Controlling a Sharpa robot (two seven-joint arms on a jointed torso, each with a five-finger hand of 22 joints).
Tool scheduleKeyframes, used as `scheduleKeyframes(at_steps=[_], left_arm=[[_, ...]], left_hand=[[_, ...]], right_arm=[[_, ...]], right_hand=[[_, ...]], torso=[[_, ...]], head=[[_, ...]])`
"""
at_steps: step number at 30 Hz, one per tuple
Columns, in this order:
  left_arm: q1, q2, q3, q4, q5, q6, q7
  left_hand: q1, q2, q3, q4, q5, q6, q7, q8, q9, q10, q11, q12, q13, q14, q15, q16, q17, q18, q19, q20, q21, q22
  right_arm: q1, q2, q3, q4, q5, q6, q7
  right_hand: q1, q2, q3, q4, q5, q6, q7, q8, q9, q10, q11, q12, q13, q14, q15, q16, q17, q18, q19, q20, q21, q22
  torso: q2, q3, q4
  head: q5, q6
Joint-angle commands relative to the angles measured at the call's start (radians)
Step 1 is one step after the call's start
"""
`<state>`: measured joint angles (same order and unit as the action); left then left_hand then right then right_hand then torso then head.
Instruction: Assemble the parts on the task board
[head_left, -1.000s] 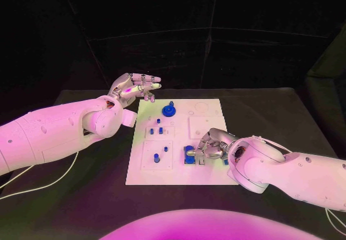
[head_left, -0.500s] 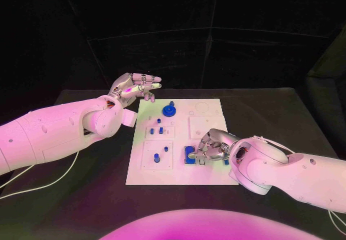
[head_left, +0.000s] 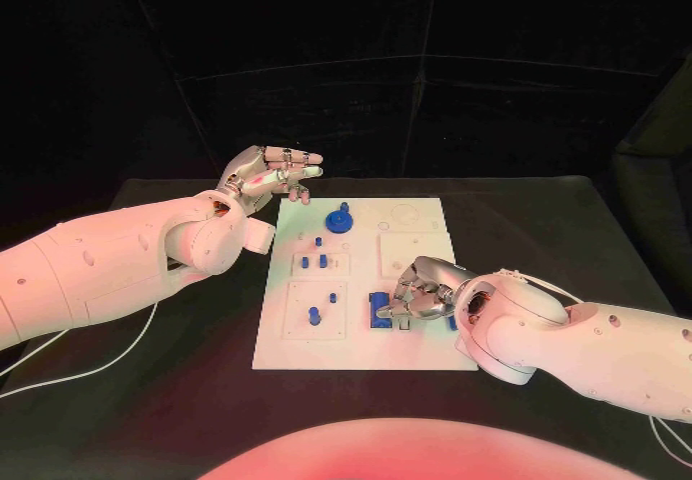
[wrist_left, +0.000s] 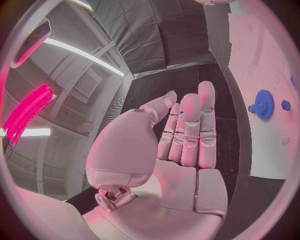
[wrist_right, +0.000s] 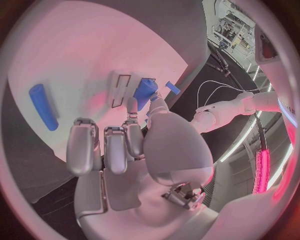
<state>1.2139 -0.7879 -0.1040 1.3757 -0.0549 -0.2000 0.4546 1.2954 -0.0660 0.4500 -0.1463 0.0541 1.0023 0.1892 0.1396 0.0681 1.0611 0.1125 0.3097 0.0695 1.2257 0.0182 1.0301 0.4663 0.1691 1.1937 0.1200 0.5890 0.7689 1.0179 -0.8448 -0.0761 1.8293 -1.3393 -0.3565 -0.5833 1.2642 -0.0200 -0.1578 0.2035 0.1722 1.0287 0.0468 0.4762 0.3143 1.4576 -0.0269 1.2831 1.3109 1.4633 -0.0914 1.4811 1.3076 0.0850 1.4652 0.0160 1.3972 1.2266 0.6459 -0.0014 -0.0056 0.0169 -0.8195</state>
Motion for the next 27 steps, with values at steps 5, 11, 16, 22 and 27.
scheduleKeyframes(at_steps=[5, 11, 16, 22, 27], left_arm=[[0.001, -0.001, 0.001, 0.002, 0.002, 0.005, 0.003], [0.001, -0.002, 0.001, 0.002, 0.002, 0.004, 0.003], [0.001, -0.002, 0.001, 0.002, 0.002, 0.004, 0.003], [0.001, -0.002, 0.001, 0.001, 0.002, 0.004, 0.004], [0.001, -0.001, 0.001, 0.001, 0.002, 0.004, 0.004]], left_hand=[[-0.007, 0.000, -0.005, -0.002, 0.002, -0.006, -0.001, 0.003, 0.000, -0.008, -0.002, 0.006, -0.001, -0.005, 0.003, -0.006, -0.001, 0.013, 0.000, -0.002, -0.005, -0.001], [-0.007, 0.000, -0.005, -0.002, 0.002, -0.006, -0.001, 0.003, 0.000, -0.008, -0.002, 0.006, -0.001, -0.005, 0.003, -0.006, -0.001, 0.013, 0.000, -0.002, -0.005, -0.001], [-0.005, 0.001, -0.004, -0.003, 0.002, -0.007, -0.001, 0.004, 0.000, -0.009, -0.002, 0.007, -0.001, -0.005, 0.002, -0.005, -0.002, 0.013, 0.000, -0.002, -0.005, -0.001], [-0.005, 0.001, -0.004, -0.003, 0.002, -0.007, -0.001, 0.004, 0.000, -0.009, -0.002, 0.007, -0.001, -0.005, 0.002, -0.005, -0.002, 0.013, 0.000, -0.002, -0.005, -0.001], [-0.005, 0.001, -0.004, -0.003, 0.002, -0.007, -0.001, 0.004, 0.000, -0.009, -0.002, 0.007, -0.001, -0.005, 0.002, -0.005, -0.002, 0.013, 0.000, -0.002, -0.005, -0.001]], right_arm=[[0.001, 0.015, 0.000, -0.019, -0.034, -0.007, -0.008], [0.001, 0.015, 0.000, -0.015, -0.036, -0.022, 0.011], [0.001, 0.000, 0.000, 0.004, -0.035, -0.050, 0.048], [0.001, -0.029, 0.000, 0.029, -0.005, -0.103, 0.118], [0.001, -0.064, 0.001, 0.048, 0.033, -0.154, 0.180]], right_hand=[[0.014, 0.011, 0.000, -0.010, 0.006, 0.003, -0.003, 0.005, 0.003, 0.000, -0.005, -0.007, 0.009, 0.069, -0.006, -0.001, 0.047, -0.019, 0.001, -0.004, 0.002, 0.002], [0.009, 0.010, -0.007, -0.008, 0.004, 0.003, -0.002, 0.006, 0.004, 0.001, -0.004, -0.008, 0.009, 0.069, -0.006, -0.001, 0.047, -0.019, 0.001, -0.004, 0.002, 0.002], [0.007, 0.007, -0.013, -0.008, 0.005, 0.002, -0.002, 0.005, 0.005, 0.001, -0.004, -0.007, 0.011, 0.069, -0.005, -0.001, 0.047, -0.019, 0.000, -0.004, 0.001, 0.001], [0.004, 0.006, -0.024, -0.009, 0.010, -0.011, 0.002, -0.003, 0.003, 0.000, -0.002, -0.009, 0.010, 0.069, -0.004, -0.002, 0.046, -0.018, -0.001, -0.004, 0.000, 0.000], [0.013, 0.014, -0.032, -0.015, 0.027, -0.055, 0.018, -0.037, -0.009, -0.002, 0.011, -0.014, 0.010, 0.068, 0.005, -0.003, 0.044, -0.018, -0.003, 0.001, -0.002, -0.004]], torso=[[0.001, 0.0000, -0.0012], [0.000, 0.0004, -0.0013], [0.000, 0.0014, -0.0025], [-0.001, 0.0006, -0.0027], [0.000, 0.0008, -0.0016]], head=[[0.002, -0.001], [0.001, -0.003], [0.002, -0.003], [0.000, -0.001], [-0.004, 0.001]])
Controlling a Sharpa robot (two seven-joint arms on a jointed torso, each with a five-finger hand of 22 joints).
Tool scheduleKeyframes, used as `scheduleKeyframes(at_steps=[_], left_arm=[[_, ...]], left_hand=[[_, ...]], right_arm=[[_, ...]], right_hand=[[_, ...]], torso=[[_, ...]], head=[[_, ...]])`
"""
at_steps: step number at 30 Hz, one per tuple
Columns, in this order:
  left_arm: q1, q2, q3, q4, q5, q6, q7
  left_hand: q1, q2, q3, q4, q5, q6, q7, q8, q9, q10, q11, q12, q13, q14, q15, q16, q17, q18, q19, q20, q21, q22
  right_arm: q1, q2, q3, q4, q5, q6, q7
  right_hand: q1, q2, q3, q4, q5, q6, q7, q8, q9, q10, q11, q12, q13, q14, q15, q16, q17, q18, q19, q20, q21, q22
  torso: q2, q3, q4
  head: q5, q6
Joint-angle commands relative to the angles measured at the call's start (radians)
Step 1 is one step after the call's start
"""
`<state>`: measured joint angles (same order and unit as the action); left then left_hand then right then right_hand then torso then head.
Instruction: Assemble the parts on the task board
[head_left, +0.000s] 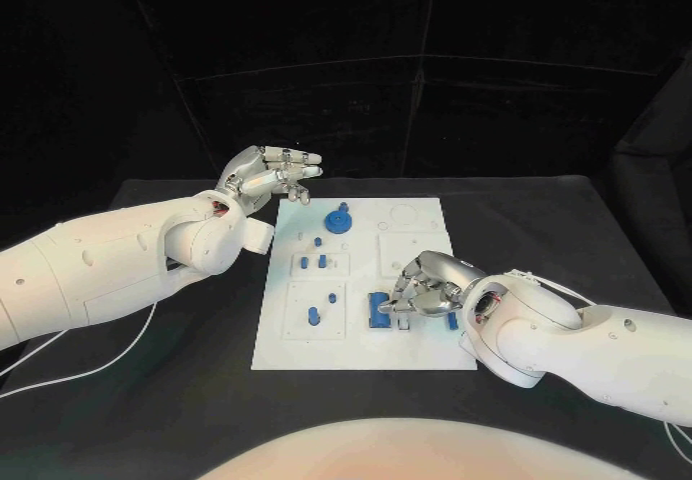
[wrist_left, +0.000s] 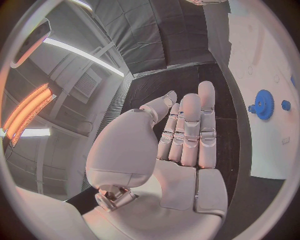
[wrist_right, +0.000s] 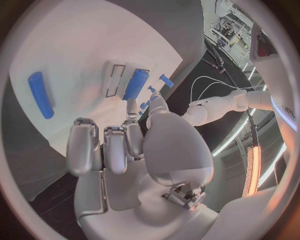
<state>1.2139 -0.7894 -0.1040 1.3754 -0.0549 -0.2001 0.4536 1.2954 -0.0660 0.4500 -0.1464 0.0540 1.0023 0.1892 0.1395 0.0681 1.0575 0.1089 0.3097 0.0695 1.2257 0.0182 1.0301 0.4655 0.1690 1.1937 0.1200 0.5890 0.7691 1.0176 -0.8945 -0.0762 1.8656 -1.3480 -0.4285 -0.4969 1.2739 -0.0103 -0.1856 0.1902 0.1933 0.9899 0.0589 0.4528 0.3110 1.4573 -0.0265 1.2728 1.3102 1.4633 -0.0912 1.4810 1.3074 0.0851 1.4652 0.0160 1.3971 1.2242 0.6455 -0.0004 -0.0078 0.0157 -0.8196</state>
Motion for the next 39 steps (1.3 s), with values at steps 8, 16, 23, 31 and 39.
scheduleKeyframes(at_steps=[8, 16, 23, 31, 39], left_arm=[[0.001, -0.002, 0.001, 0.002, 0.002, 0.004, 0.006], [0.001, -0.003, 0.001, 0.003, 0.002, 0.003, 0.006], [0.001, -0.003, 0.000, 0.003, 0.002, 0.005, 0.005], [0.001, -0.003, 0.000, 0.003, 0.002, 0.007, 0.004], [0.001, -0.003, -0.001, 0.002, 0.002, 0.009, 0.004]], left_hand=[[-0.005, 0.001, -0.004, -0.003, 0.002, -0.007, -0.001, 0.004, 0.000, -0.005, 0.002, 0.007, -0.001, -0.005, 0.002, -0.005, -0.001, 0.014, 0.000, -0.002, -0.005, -0.002], [-0.005, 0.001, -0.004, -0.003, 0.002, -0.007, -0.001, 0.004, 0.000, -0.005, 0.002, 0.007, -0.001, -0.005, 0.002, -0.005, -0.001, 0.014, 0.000, -0.002, -0.005, -0.002], [-0.005, 0.001, -0.005, -0.003, 0.002, -0.007, -0.001, 0.004, 0.000, -0.005, 0.002, 0.007, -0.001, -0.005, 0.002, -0.005, -0.001, 0.014, 0.000, -0.002, -0.006, -0.002], [-0.005, 0.001, -0.005, -0.003, 0.002, -0.007, -0.001, 0.004, 0.000, -0.005, 0.002, 0.007, -0.001, -0.005, 0.002, -0.005, -0.001, 0.014, 0.000, -0.002, -0.006, -0.002], [-0.005, 0.001, -0.005, -0.003, 0.002, -0.007, -0.001, 0.004, 0.000, -0.005, 0.002, 0.007, -0.001, -0.005, 0.002, -0.005, -0.001, 0.014, 0.000, -0.002, -0.006, -0.002]], right_arm=[[0.003, -0.141, 0.001, 0.046, 0.073, -0.080, 0.111], [0.003, -0.236, 0.001, 0.053, -0.001, 0.002, 0.061], [0.001, -0.240, 0.000, 0.028, -0.068, 0.093, 0.010], [0.000, -0.220, -0.001, 0.001, -0.126, 0.133, -0.038], [-0.009, -0.191, -0.001, -0.013, -0.137, 0.176, -0.058]], right_hand=[[0.057, 0.035, -0.007, -0.036, 0.043, -0.055, 0.034, -0.099, -0.038, -0.011, 0.035, -0.022, 0.002, 0.069, 0.026, -0.002, 0.048, -0.018, -0.004, 0.020, -0.002, 0.001], [0.062, 0.038, -0.023, -0.044, 0.041, -0.018, 0.032, -0.122, -0.046, -0.010, 0.034, -0.027, 0.001, 0.070, 0.027, 0.002, 0.058, -0.020, 0.000, 0.025, 0.006, 0.015], [0.047, 0.032, -0.047, -0.038, 0.031, 0.013, 0.026, -0.135, -0.048, -0.010, 0.029, -0.035, -0.003, 0.070, 0.024, 0.001, 0.057, -0.020, -0.001, 0.024, 0.006, 0.015], [0.034, 0.026, -0.065, -0.030, 0.022, 0.026, 0.023, -0.144, -0.049, -0.011, 0.027, -0.042, -0.007, 0.069, 0.022, 0.000, 0.056, -0.019, -0.002, 0.022, 0.004, 0.012], [0.031, 0.026, -0.070, -0.027, 0.018, 0.035, 0.021, -0.144, -0.047, -0.011, 0.026, -0.044, -0.007, 0.069, 0.021, 0.000, 0.056, -0.019, -0.002, 0.022, 0.004, 0.012]], torso=[[-0.001, -0.0023, -0.0014], [-0.002, -0.0022, -0.0047], [-0.002, -0.0003, -0.0090], [-0.002, -0.0013, -0.0064], [-0.002, -0.0011, -0.0085]], head=[[-0.017, 0.005], [-0.038, 0.009], [-0.048, 0.009], [-0.049, 0.011], [-0.046, 0.006]])
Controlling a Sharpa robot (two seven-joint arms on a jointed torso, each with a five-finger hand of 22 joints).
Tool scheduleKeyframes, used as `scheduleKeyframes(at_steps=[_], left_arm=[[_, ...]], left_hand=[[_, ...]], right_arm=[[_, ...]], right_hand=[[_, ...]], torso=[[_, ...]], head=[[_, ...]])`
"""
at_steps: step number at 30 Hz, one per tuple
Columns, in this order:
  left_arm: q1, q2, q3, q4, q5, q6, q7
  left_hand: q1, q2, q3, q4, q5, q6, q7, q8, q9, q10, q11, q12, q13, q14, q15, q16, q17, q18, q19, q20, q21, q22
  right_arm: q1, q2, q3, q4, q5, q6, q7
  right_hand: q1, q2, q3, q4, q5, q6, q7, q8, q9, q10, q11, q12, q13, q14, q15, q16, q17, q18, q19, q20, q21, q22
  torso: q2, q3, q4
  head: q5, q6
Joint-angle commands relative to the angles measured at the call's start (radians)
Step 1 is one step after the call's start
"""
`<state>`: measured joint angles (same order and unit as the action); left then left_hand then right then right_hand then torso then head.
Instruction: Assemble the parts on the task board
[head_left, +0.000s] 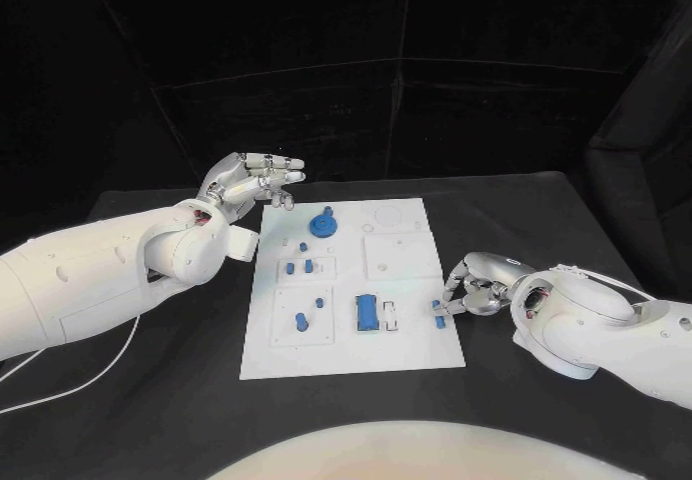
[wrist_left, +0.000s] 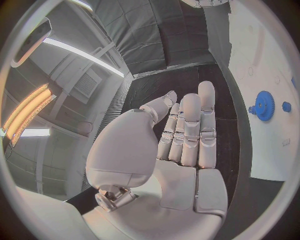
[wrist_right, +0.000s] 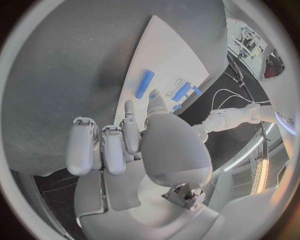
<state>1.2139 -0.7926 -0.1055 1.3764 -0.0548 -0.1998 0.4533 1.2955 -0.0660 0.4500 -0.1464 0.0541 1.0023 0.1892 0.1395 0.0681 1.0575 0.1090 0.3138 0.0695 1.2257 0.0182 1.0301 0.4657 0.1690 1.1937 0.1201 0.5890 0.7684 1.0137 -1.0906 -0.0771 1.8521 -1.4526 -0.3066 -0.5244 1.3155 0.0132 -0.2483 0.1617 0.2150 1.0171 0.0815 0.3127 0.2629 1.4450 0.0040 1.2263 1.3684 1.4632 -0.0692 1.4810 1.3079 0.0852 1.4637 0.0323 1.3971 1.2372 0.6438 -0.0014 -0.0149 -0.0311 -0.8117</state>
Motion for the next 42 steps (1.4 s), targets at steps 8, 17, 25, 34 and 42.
scheduleKeyframes(at_steps=[8, 17, 25, 34, 42], left_arm=[[0.001, -0.001, 0.000, 0.001, 0.002, 0.009, 0.004], [0.001, -0.001, 0.000, 0.002, 0.002, 0.010, 0.004], [0.001, -0.003, 0.000, 0.003, 0.002, 0.010, 0.004], [0.001, -0.003, 0.000, 0.003, 0.002, 0.010, 0.002], [0.001, -0.003, 0.000, 0.003, 0.002, 0.012, 0.001]], left_hand=[[-0.006, 0.001, -0.005, -0.003, 0.002, -0.007, -0.001, 0.005, 0.000, -0.005, 0.002, 0.003, -0.001, -0.005, 0.002, -0.005, -0.002, 0.014, 0.000, -0.002, -0.006, -0.001], [-0.006, 0.001, -0.005, -0.003, 0.002, -0.007, -0.001, 0.005, 0.000, -0.005, 0.002, 0.003, -0.001, -0.005, 0.002, -0.005, -0.002, 0.014, 0.000, -0.002, -0.006, -0.001], [-0.006, 0.001, -0.005, -0.003, 0.002, -0.007, -0.001, 0.005, 0.000, -0.005, 0.002, 0.003, -0.001, -0.005, 0.002, -0.005, -0.002, 0.014, 0.000, -0.002, -0.006, -0.001], [-0.006, 0.001, -0.005, -0.003, 0.002, -0.007, -0.001, 0.005, 0.000, -0.005, 0.002, 0.003, -0.001, -0.005, 0.002, -0.005, -0.002, 0.014, 0.000, -0.002, -0.006, -0.001], [-0.006, 0.001, -0.005, -0.003, 0.002, -0.007, -0.001, 0.005, 0.000, -0.005, 0.002, 0.003, -0.001, -0.005, 0.002, -0.005, -0.002, 0.014, 0.000, -0.002, -0.006, -0.001]], right_arm=[[-0.022, 0.024, 0.000, -0.001, -0.034, 0.075, -0.038], [-0.033, 0.050, 0.000, -0.010, -0.060, 0.113, -0.058], [-0.045, 0.073, 0.000, -0.022, -0.138, 0.129, -0.099], [-0.047, 0.088, 0.000, -0.027, -0.198, 0.144, -0.126], [-0.048, 0.076, 0.000, -0.001, -0.125, 0.077, -0.136]], right_hand=[[-0.007, 0.010, -0.009, 0.003, 0.009, 0.022, -0.006, -0.005, 0.003, 0.002, -0.008, 0.001, -0.065, 0.069, -0.004, -0.001, 0.056, -0.020, -0.001, 0.004, 0.004, 0.000], [0.019, 0.023, -0.007, -0.009, 0.021, 0.032, -0.008, -0.013, 0.003, 0.001, -0.011, -0.004, -0.067, 0.069, -0.007, -0.001, 0.056, -0.020, -0.001, 0.001, 0.004, 0.001], [0.136, 0.072, 0.047, -0.078, -0.050, 0.039, -0.010, -0.035, -0.001, -0.003, -0.015, -0.014, -0.069, 0.069, -0.012, -0.002, 0.057, -0.020, -0.001, -0.004, 0.003, 0.001], [0.187, 0.086, 0.119, -0.134, -0.054, 0.047, -0.005, -0.068, -0.014, -0.010, -0.012, -0.027, -0.073, 0.069, -0.008, -0.003, 0.058, -0.020, -0.002, -0.003, 0.002, 0.002], [0.093, 0.051, 0.178, -0.087, 0.092, 0.062, -0.008, -0.101, -0.026, -0.005, -0.014, -0.026, -0.068, 0.071, -0.009, 0.000, 0.066, -0.021, 0.002, -0.003, 0.006, 0.009]], torso=[[0.000, -0.0010, -0.0014], [0.000, -0.0016, 0.0000], [0.001, -0.0011, -0.0002], [-0.001, -0.0011, 0.0009], [-0.001, -0.0011, -0.0011]], head=[[0.002, -0.005], [0.000, -0.007], [0.000, -0.008], [0.002, -0.007], [0.002, -0.005]])
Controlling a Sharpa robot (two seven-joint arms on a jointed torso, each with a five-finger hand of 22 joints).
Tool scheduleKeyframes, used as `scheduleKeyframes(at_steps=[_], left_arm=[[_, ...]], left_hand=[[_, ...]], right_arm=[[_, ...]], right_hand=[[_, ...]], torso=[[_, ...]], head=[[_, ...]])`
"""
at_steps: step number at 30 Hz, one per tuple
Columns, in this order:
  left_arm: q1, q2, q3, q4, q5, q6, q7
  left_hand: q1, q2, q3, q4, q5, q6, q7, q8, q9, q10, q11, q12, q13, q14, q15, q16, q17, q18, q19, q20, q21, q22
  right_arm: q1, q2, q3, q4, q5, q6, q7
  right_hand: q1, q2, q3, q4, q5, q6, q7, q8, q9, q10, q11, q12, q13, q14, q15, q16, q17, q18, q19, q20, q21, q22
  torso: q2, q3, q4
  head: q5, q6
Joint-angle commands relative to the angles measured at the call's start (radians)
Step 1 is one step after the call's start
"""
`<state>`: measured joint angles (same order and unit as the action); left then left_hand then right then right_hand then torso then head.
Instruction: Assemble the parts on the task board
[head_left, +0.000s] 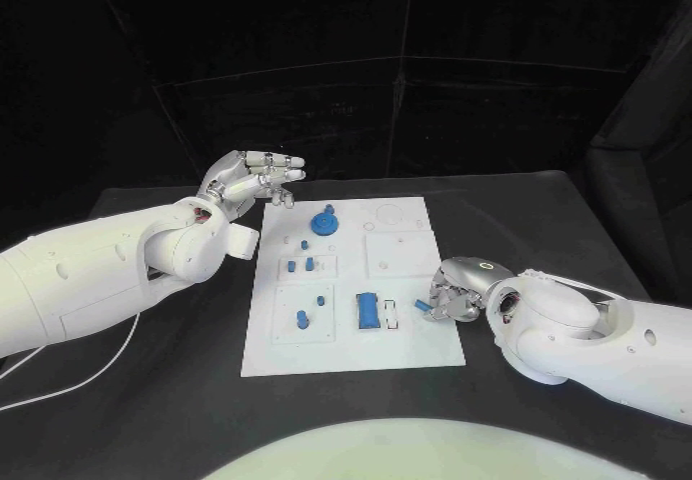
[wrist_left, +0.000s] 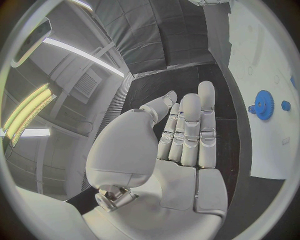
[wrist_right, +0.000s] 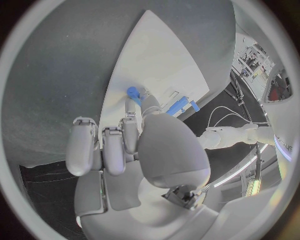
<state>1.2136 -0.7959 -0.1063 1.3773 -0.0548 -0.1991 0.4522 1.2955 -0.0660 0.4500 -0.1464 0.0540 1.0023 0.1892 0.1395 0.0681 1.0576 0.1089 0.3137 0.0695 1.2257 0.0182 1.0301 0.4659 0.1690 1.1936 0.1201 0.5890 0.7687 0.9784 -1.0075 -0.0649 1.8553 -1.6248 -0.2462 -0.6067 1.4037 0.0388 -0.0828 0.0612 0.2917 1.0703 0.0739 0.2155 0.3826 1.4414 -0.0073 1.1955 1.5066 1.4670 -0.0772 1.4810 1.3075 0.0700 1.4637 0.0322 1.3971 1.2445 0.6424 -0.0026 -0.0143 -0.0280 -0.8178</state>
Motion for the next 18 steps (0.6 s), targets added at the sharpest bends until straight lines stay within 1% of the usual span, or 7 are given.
scheduleKeyframes(at_steps=[1, 3, 9, 10, 11, 16, 18], left_arm=[[0.001, 0.000, 0.001, 0.002, 0.002, 0.011, 0.002], [0.001, 0.000, 0.001, 0.002, 0.002, 0.011, 0.001], [0.001, 0.000, 0.001, 0.002, 0.002, 0.012, 0.000], [0.001, 0.000, 0.001, 0.003, 0.002, 0.012, 0.000], [0.001, 0.000, 0.001, 0.003, 0.002, 0.012, 0.000], [0.001, -0.001, 0.001, 0.003, 0.002, 0.011, -0.001], [0.001, -0.001, 0.001, 0.003, 0.002, 0.011, -0.001]], left_hand=[[-0.006, 0.001, -0.006, -0.003, 0.002, -0.008, -0.001, 0.005, 0.000, -0.006, 0.002, 0.004, -0.001, -0.005, 0.002, -0.005, -0.003, 0.014, 0.000, -0.002, -0.006, -0.002], [-0.006, 0.001, -0.006, -0.003, 0.002, -0.008, -0.001, 0.005, 0.000, -0.006, 0.002, 0.004, -0.001, -0.005, 0.002, -0.005, -0.003, 0.014, 0.000, -0.002, -0.006, -0.002], [-0.006, 0.001, -0.006, -0.003, 0.002, -0.008, -0.001, 0.005, 0.000, -0.006, 0.002, 0.004, -0.001, -0.005, 0.002, -0.005, -0.003, 0.014, 0.000, -0.002, -0.006, -0.002], [-0.006, 0.001, -0.006, -0.003, 0.002, -0.008, -0.001, 0.005, 0.000, -0.006, 0.002, 0.004, -0.001, -0.005, 0.002, -0.005, -0.003, 0.014, 0.000, -0.002, -0.006, -0.002], [-0.006, 0.001, -0.006, -0.003, 0.002, -0.008, -0.001, 0.005, 0.000, -0.006, 0.002, 0.004, -0.001, -0.005, 0.002, -0.005, -0.003, 0.014, 0.000, -0.002, -0.006, -0.002], [-0.006, 0.001, -0.006, -0.003, 0.002, -0.008, -0.001, 0.005, 0.000, -0.006, 0.002, 0.004, -0.001, -0.005, 0.002, -0.005, -0.003, 0.014, 0.000, -0.002, -0.006, -0.002], [-0.006, 0.001, -0.006, -0.003, 0.002, -0.008, -0.001, 0.005, 0.000, -0.006, 0.002, 0.004, -0.001, -0.005, 0.002, -0.005, -0.003, 0.014, 0.000, -0.002, -0.006, -0.002]], right_arm=[[-0.012, -0.009, -0.012, 0.002, 0.059, 0.003, -0.054], [-0.012, -0.013, -0.012, 0.013, 0.078, -0.023, -0.052], [-0.012, -0.024, -0.011, 0.044, 0.114, -0.101, -0.041], [-0.012, -0.026, -0.011, 0.049, 0.118, -0.114, -0.038], [-0.012, -0.028, -0.011, 0.054, 0.124, -0.128, -0.035], [-0.011, -0.034, -0.011, 0.077, 0.150, -0.185, -0.014], [-0.011, -0.033, -0.010, 0.082, 0.167, -0.192, -0.009]], right_hand=[[-0.007, 0.021, 0.020, 0.023, 0.030, 0.010, -0.001, -0.006, -0.147, 0.000, -0.003, 0.007, -0.205, 0.067, -0.001, 0.000, 0.068, -0.006, 0.003, -0.003, 0.007, 0.003], [-0.022, 0.006, 0.049, 0.038, 0.062, 0.015, -0.002, -0.013, -0.149, 0.002, -0.006, 0.008, -0.203, 0.068, -0.003, 0.001, 0.070, -0.006, 0.003, -0.004, 0.007, 0.004], [-0.041, -0.043, 0.149, 0.062, 0.096, 0.027, -0.003, -0.026, -0.150, 0.005, -0.005, 0.010, -0.198, 0.069, -0.004, 0.002, 0.073, -0.006, 0.003, -0.008, 0.006, 0.004], [-0.042, -0.045, 0.152, 0.063, 0.096, 0.028, -0.002, -0.026, -0.150, 0.005, -0.005, 0.010, -0.198, 0.069, -0.004, 0.002, 0.073, -0.006, 0.003, -0.008, 0.006, 0.004], [-0.052, -0.063, 0.186, 0.072, 0.096, 0.031, -0.001, -0.029, -0.149, 0.007, -0.006, 0.010, -0.197, 0.069, -0.004, 0.002, 0.074, -0.006, 0.003, -0.008, 0.006, 0.004], [-0.093, -0.095, 0.228, 0.105, 0.073, 0.036, -0.004, -0.035, -0.147, 0.011, -0.005, 0.012, -0.195, 0.069, -0.004, 0.002, 0.075, -0.006, 0.004, -0.006, 0.007, 0.005], [-0.098, -0.101, 0.235, 0.109, 0.072, 0.037, -0.003, -0.035, -0.146, 0.012, -0.005, 0.013, -0.194, 0.069, -0.004, 0.003, 0.076, -0.006, 0.004, -0.006, 0.007, 0.006]], torso=[[0.000, 0.0000, -0.0017], [0.001, -0.0004, -0.0010], [0.001, -0.0009, 0.0006], [0.001, -0.0010, 0.0008], [0.001, -0.0011, 0.0009], [0.001, -0.0006, -0.0011], [0.001, -0.0007, -0.0012]], head=[[-0.001, 0.002], [-0.003, 0.002], [-0.002, 0.003], [-0.002, 0.003], [-0.001, 0.003], [0.001, 0.002], [0.001, 0.002]])
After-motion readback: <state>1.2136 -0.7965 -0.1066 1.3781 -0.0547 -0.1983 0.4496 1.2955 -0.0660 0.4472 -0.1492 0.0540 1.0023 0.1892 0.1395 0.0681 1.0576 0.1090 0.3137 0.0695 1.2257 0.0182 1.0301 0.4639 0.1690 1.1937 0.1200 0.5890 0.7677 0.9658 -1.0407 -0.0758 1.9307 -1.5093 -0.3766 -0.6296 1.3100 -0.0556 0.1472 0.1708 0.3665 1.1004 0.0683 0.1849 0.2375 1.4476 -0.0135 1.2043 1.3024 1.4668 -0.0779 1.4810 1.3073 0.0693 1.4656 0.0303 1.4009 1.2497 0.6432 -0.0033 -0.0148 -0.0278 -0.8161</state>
